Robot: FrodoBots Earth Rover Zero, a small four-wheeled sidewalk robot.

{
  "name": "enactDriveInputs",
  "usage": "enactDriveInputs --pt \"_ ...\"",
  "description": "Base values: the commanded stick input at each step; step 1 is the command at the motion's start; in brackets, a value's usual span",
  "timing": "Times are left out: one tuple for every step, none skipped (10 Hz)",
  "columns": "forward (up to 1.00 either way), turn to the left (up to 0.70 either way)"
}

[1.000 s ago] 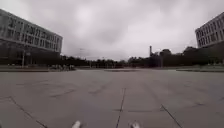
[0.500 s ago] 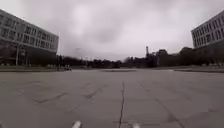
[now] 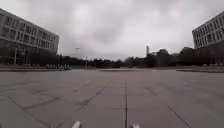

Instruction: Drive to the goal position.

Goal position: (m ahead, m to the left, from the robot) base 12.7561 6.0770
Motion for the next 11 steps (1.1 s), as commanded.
enactDriveInputs --pt "0.70 0.00" --pt "0.70 0.00" --pt "0.70 0.00" --pt "0.70 0.00" --pt "0.70 0.00" --pt "0.70 0.00" --pt "0.70 0.00" --pt "0.70 0.00" --pt "0.70 0.00" --pt "0.70 0.00" --pt "0.70 0.00"
